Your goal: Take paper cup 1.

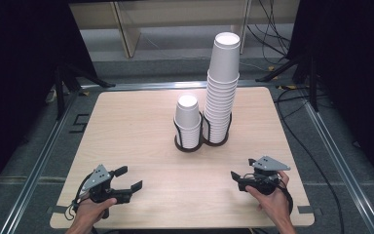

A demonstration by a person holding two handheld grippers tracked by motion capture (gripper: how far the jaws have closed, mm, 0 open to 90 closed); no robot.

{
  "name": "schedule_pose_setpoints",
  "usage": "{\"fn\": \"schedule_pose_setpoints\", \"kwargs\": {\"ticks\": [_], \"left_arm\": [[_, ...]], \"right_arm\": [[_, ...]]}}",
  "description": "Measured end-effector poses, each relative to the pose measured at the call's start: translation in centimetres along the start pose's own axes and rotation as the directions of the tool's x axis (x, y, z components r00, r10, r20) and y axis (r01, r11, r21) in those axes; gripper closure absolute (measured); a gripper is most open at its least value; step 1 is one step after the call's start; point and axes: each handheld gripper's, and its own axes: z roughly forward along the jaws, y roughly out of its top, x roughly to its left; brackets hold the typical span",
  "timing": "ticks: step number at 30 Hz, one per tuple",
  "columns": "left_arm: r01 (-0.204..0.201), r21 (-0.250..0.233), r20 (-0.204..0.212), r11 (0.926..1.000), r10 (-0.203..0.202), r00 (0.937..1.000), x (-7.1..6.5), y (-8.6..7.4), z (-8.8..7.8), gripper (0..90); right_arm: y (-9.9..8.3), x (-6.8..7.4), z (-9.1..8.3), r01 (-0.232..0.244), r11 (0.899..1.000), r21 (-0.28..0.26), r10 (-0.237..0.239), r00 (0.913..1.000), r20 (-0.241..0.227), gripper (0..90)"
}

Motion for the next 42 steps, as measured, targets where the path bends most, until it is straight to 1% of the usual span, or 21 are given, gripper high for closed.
{"fn": "schedule_pose_setpoints", "kwargs": {"ticks": [5,10,13,14,17,18,19,20,22,23,24,25,27,28,32,33,38,39,40,41,42], "left_arm": [[0.002,0.011,-0.013,0.9999,-0.002,0.9999,0.0,0.1,-0.2,14.7],[0.008,0.004,0.000,1.0000,-0.008,1.0000,0.0,0.0,0.0,14.7],[0.007,0.010,-0.006,0.9999,-0.007,1.0000,0.0,0.0,-0.1,14.7],[0.004,0.021,-0.015,0.9998,-0.004,0.9999,0.0,0.0,-0.1,14.7],[0.004,0.025,-0.015,0.9997,-0.004,0.9999,0.1,0.0,-0.1,14.7],[0.004,0.025,-0.015,0.9997,-0.004,0.9999,0.1,0.0,-0.1,14.7],[0.003,0.026,-0.017,0.9997,-0.003,0.9999,0.1,0.0,-0.1,14.7],[0.003,0.026,-0.017,0.9997,-0.003,0.9999,0.1,0.0,-0.1,14.7],[0.007,0.033,-0.021,0.9994,-0.006,0.9997,0.0,0.0,-0.2,14.7],[0.007,0.033,-0.021,0.9994,-0.006,0.9997,0.0,0.0,-0.2,14.7],[0.009,0.036,-0.022,0.9993,-0.008,0.9997,-0.1,0.0,-0.2,14.7],[0.008,0.033,-0.017,0.9994,-0.007,0.9998,0.1,0.0,-0.2,14.7],[0.003,0.038,-0.021,0.9993,-0.002,0.9998,0.1,0.1,-0.3,14.7],[0.016,0.024,-0.015,0.9996,-0.015,0.9998,0.0,0.0,-0.2,14.7],[0.015,0.025,-0.016,0.9996,-0.015,0.9998,0.0,0.0,-0.2,14.7],[0.015,0.025,-0.016,0.9996,-0.015,0.9998,0.0,0.0,-0.2,14.7],[0.007,0.039,-0.022,0.9992,-0.006,0.9997,0.1,0.1,-0.2,14.7],[0.014,0.033,-0.021,0.9993,-0.013,0.9997,0.1,0.0,-0.2,14.7],[0.008,0.050,-0.036,0.9987,-0.006,0.9994,0.2,0.1,-0.3,14.7],[0.013,0.047,-0.035,0.9988,-0.011,0.9993,0.1,0.1,-0.2,14.7],[0.011,0.049,-0.036,0.9987,-0.009,0.9993,0.2,0.1,-0.3,14.7]], "right_arm": [[0.0,0.0,0.1,0.006,1.000,-0.003,-0.006,1.0000,0.000,17.8],[0.0,0.1,0.2,0.009,1.000,0.002,-0.009,1.0000,-0.003,17.8],[0.1,0.3,0.2,-0.007,1.000,0.016,0.007,0.9998,-0.016,17.8],[0.1,0.3,0.3,0.018,1.000,0.004,-0.018,0.9998,-0.008,17.8],[0.2,0.3,0.3,0.028,1.000,0.004,-0.028,0.9995,-0.013,17.8],[0.2,0.4,0.4,0.012,1.000,0.012,-0.011,0.9998,-0.017,17.8],[0.3,0.4,0.4,0.025,1.000,0.007,-0.024,0.9996,-0.012,17.8],[0.4,0.6,0.4,-0.001,1.000,0.014,0.001,0.9998,-0.019,17.8],[0.6,0.7,0.5,0.027,1.000,0.001,-0.027,0.9995,-0.017,17.8],[0.7,1.1,0.5,-0.011,1.000,0.017,0.011,0.9996,-0.027,17.8],[0.7,1.1,0.5,-0.011,1.000,0.017,0.011,0.9996,-0.027,17.8],[1.0,1.1,0.6,0.030,1.000,-0.008,-0.031,0.9990,-0.032,17.8],[1.1,1.2,0.6,0.030,0.999,-0.009,-0.031,0.9991,-0.031,17.8],[1.4,1.3,0.7,0.059,0.998,-0.026,-0.060,0.9977,-0.032,17.8],[2.1,1.9,0.9,0.042,0.999,-0.026,-0.044,0.9975,-0.055,17.9],[2.3,1.9,1.0,0.065,0.997,-0.035,-0.067,0.9964,-0.052,17.8],[3.2,2.3,1.4,0.072,0.996,-0.048,-0.075,0.9956,-0.056,17.8],[3.3,2.5,1.5,0.047,0.998,-0.048,-0.050,0.9968,-0.063,17.8],[3.7,2.4,1.7,0.074,0.996,-0.053,-0.077,0.9955,-0.054,17.8],[3.9,2.5,1.8,0.065,0.996,-0.055,-0.068,0.9959,-0.059,17.8],[4.2,2.5,2.0,0.085,0.995,-0.060,-0.089,0.9943,-0.060,17.8]]}}
